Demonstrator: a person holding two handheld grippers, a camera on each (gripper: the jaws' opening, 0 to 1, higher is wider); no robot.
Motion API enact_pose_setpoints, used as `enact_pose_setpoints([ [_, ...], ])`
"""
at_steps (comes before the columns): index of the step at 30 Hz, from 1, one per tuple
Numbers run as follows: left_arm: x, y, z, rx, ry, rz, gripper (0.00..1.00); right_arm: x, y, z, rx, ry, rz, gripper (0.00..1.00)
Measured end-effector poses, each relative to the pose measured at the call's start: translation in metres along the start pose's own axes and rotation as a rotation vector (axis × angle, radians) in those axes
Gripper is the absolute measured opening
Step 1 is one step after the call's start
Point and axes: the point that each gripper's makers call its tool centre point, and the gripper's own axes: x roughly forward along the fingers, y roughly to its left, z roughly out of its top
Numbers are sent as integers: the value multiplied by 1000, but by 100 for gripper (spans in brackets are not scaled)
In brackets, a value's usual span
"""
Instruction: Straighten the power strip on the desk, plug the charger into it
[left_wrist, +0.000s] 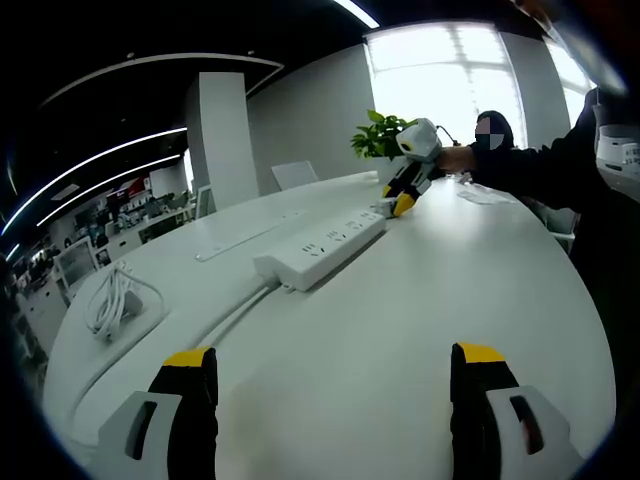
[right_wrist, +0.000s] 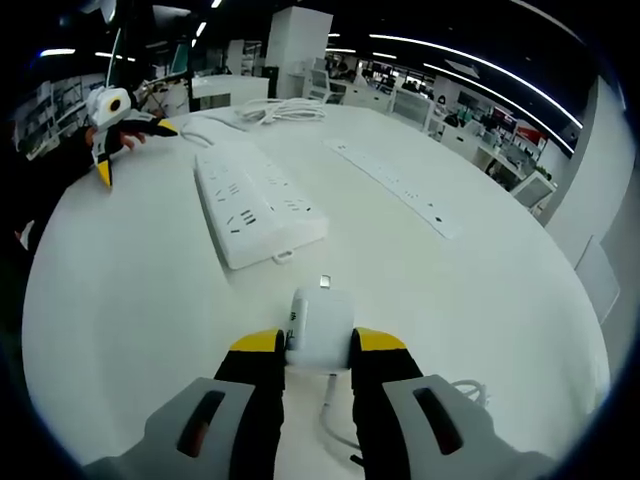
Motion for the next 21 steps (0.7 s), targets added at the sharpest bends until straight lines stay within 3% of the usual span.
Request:
enact_pose_setpoints([
  [10,2,-1,1,2,-7,-7,99,-8,-2,-4,-27,39,-16,24],
  [21,0,-2,3,5,-17,-13,99,-19,1,9,-70,50,-23,24],
])
